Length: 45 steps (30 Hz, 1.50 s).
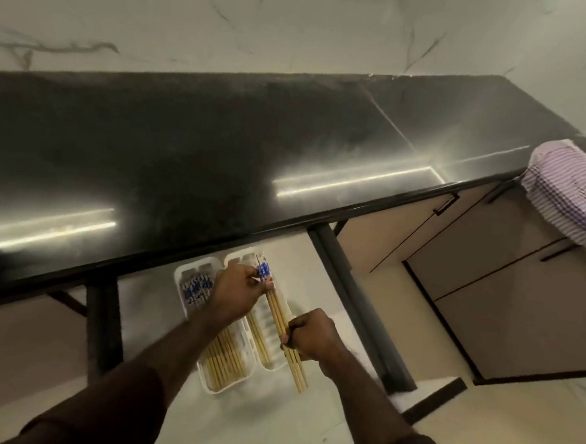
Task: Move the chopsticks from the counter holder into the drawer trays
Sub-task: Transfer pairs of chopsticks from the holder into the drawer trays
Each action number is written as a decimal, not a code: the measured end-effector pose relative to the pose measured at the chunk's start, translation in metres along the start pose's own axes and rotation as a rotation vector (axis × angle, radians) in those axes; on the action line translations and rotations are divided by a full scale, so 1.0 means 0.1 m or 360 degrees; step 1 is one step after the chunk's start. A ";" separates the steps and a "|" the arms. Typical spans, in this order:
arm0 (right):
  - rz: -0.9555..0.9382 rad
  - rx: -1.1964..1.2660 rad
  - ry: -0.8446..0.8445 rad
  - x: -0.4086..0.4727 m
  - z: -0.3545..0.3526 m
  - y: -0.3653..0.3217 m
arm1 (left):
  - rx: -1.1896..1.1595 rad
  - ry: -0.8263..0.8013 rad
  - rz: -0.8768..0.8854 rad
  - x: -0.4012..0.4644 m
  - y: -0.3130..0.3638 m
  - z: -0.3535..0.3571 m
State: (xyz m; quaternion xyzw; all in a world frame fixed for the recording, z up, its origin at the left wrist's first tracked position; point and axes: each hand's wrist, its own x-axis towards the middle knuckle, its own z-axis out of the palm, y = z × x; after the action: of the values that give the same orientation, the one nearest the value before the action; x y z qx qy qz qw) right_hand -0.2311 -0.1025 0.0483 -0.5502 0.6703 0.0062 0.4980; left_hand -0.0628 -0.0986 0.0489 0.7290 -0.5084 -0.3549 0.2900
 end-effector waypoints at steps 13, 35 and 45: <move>0.0107 -0.0259 -0.0034 0.78 0.20 -0.14 | 0.0433 -0.0058 -0.0155 0.37 -0.35 0.35; -0.0052 -0.0595 0.0258 0.95 0.78 -0.04 | 0.1265 -0.0636 -0.0152 0.54 -0.69 0.78; -0.0379 -0.0811 0.0300 0.90 0.79 0.05 | 0.1426 -0.0556 -0.0096 0.57 -0.62 0.80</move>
State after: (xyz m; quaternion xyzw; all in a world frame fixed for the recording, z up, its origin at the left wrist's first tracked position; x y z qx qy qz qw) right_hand -0.1731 -0.1222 -0.0547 -0.7304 0.6211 0.0646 0.2766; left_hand -0.0815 -0.1377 -0.0586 0.7261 -0.6310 -0.2263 -0.1529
